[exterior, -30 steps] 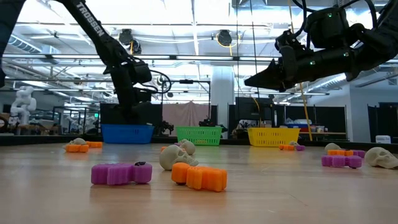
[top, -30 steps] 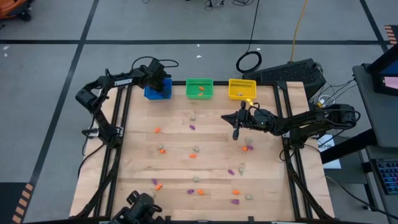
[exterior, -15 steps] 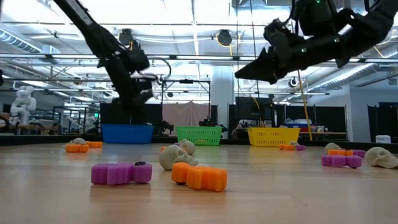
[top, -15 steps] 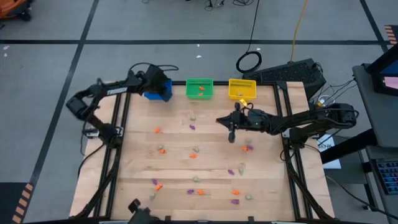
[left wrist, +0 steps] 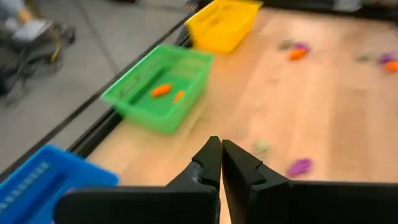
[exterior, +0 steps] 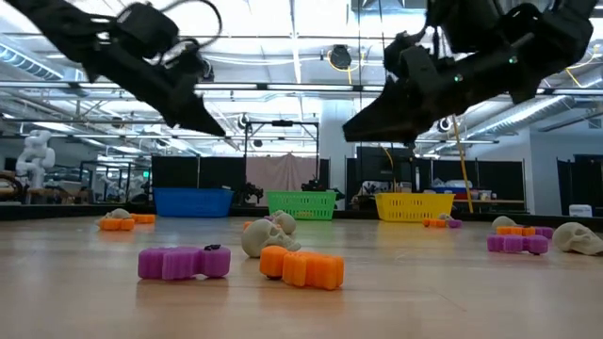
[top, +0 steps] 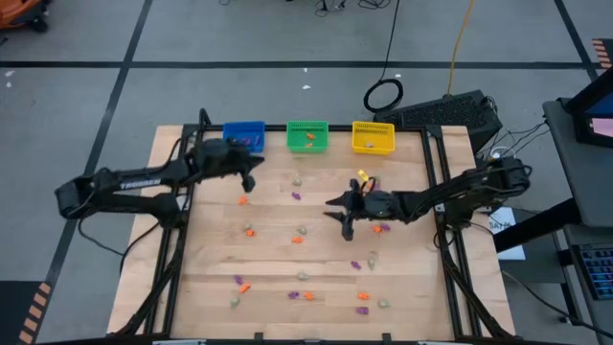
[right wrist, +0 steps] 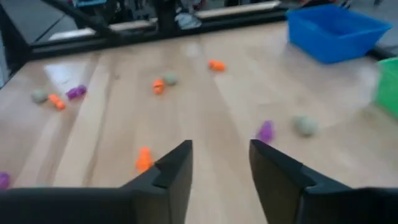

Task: Sort Halloween decoration
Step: Put the grey skull toy into the yellow basket, then put the orange skeleton toy into the green basket

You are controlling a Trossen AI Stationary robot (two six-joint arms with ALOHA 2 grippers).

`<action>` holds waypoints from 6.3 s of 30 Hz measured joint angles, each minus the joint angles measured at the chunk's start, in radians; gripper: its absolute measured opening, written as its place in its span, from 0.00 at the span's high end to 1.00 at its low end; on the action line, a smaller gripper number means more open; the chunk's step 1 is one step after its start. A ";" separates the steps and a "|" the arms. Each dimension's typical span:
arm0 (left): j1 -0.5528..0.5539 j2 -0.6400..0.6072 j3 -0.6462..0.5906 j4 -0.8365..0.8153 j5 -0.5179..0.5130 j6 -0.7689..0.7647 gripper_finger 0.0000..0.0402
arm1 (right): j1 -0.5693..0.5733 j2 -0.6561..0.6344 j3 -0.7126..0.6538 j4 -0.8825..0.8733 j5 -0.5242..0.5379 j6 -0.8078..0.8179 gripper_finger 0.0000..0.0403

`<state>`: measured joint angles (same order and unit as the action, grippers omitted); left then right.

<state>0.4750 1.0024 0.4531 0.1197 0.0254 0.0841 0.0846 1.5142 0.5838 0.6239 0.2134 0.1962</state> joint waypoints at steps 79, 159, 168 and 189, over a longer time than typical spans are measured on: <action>-0.275 -0.115 -0.248 0.341 -0.083 -0.053 0.97 | -0.812 0.115 0.375 -0.869 -0.009 -0.070 0.88; -0.275 -0.115 -0.248 0.313 -0.083 0.033 0.97 | 0.383 0.666 1.293 -1.380 -0.292 1.033 0.65; -0.275 -0.115 -0.248 0.324 -0.082 0.031 0.97 | 0.389 0.738 1.324 -1.425 -0.283 0.853 0.62; -0.275 -0.115 -0.248 0.305 -0.082 0.026 0.97 | 0.430 0.793 1.323 -1.427 -0.076 0.802 0.62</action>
<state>0.2005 0.8879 0.2054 0.4247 -0.0570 0.1104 0.5144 2.3076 1.9064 -0.8033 0.1376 0.9985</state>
